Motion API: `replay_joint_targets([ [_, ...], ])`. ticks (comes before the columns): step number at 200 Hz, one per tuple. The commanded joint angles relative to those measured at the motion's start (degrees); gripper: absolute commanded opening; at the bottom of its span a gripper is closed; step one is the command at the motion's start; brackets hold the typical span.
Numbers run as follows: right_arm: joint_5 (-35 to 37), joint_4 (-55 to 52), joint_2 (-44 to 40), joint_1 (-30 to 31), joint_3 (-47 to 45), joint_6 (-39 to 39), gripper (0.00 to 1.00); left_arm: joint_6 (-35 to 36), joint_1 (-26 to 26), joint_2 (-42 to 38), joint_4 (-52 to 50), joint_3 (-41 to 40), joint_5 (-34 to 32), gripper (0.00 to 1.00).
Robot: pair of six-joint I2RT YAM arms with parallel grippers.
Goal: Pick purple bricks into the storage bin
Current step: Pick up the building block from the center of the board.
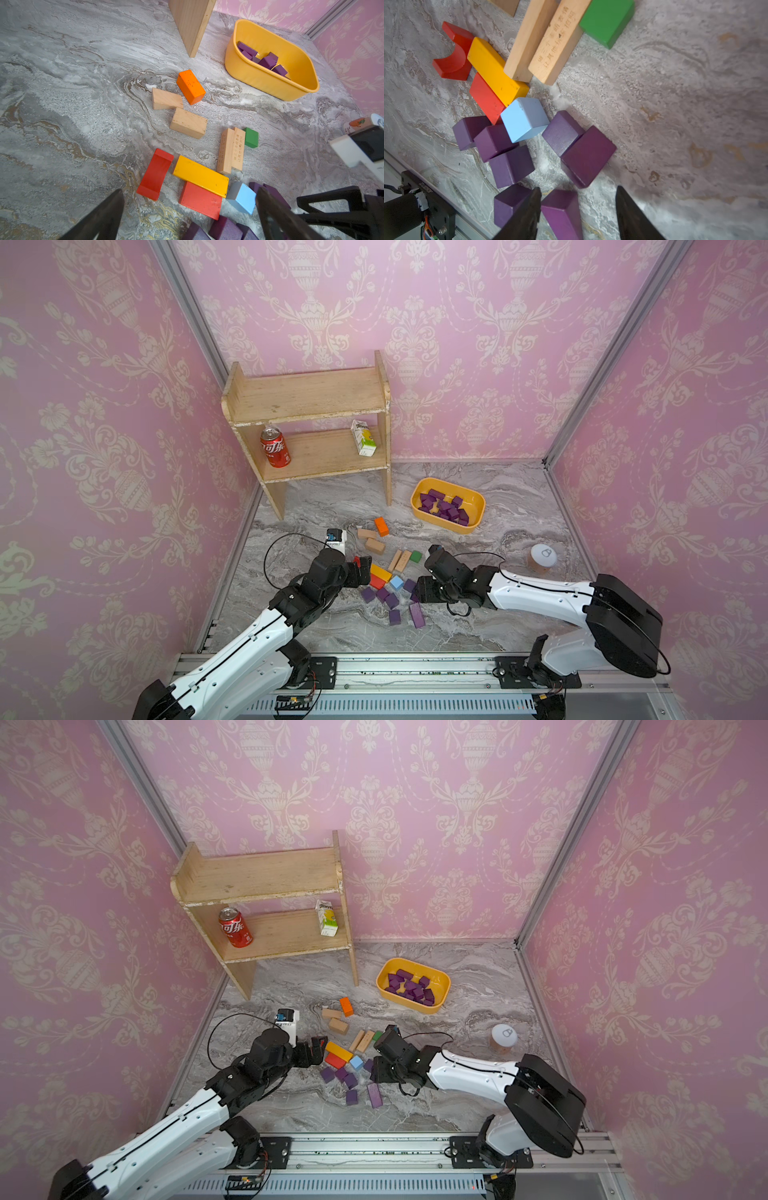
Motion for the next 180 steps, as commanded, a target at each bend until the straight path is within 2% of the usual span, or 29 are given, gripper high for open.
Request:
replay_joint_targets([
  [1,2.3,-1.4,1.0,0.2,2.0,2.0,0.58,1.0,0.1,-2.2,-2.0,-1.6,-2.1,0.99],
  [108,2.0,-2.2,8.6,1.5,5.3,2.1,0.57,1.2,0.1,-4.6,-4.0,-1.6,-3.0,0.99],
  [149,5.2,-6.8,10.3,1.5,8.0,0.1,0.56,1.0,0.1,-4.7,-5.1,-0.9,-3.1,0.99],
  [180,7.1,-7.8,10.6,1.5,8.2,-0.1,0.52,1.3,0.1,-4.7,-5.9,-0.3,-3.6,0.99],
])
